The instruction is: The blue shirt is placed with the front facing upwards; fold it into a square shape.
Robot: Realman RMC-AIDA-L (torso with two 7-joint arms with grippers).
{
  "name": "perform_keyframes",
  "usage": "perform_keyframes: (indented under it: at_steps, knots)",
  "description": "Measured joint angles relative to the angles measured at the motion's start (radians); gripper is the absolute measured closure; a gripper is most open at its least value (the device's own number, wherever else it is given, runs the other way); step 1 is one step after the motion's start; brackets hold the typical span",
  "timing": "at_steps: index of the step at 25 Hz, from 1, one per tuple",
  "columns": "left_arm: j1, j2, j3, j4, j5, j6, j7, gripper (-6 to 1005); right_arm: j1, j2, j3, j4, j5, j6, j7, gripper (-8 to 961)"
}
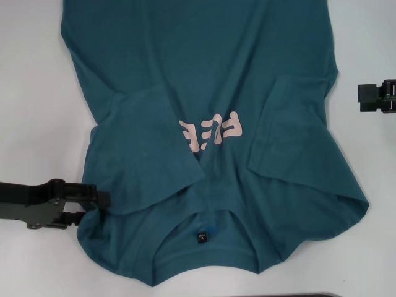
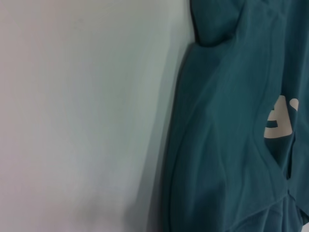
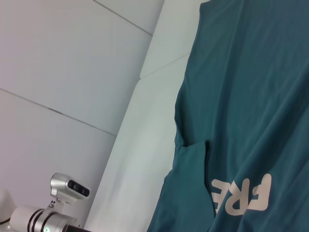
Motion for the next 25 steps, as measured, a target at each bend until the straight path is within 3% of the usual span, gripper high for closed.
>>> perform_keyframes:
  at_steps: [6,7,12,25]
  knots:
    - [-0.007,-0.002,0.012,-0.010,-0.005,-0.007,-0.018,309,-0.002,0.000,0.003,0.000,0.001,0.000,-0.001,188]
    - [-0.008,-0.014,0.017,-0.043,-0.006,-0.005,-0.019,310,-0.002,-0.001,0.006,0.000,0.001,-0.002,-0.001,188]
    - [-0.012,-0.022,0.033,-0.068,-0.001,-0.003,-0.035,313,-0.001,-0.004,0.028,0.000,0.002,-0.021,-0.003,188]
    - [-0.003,-0.013,0.027,-0.063,-0.031,0.052,-0.028,836,-0.004,-0.005,0.033,0.000,0.002,-0.025,-0.011,187]
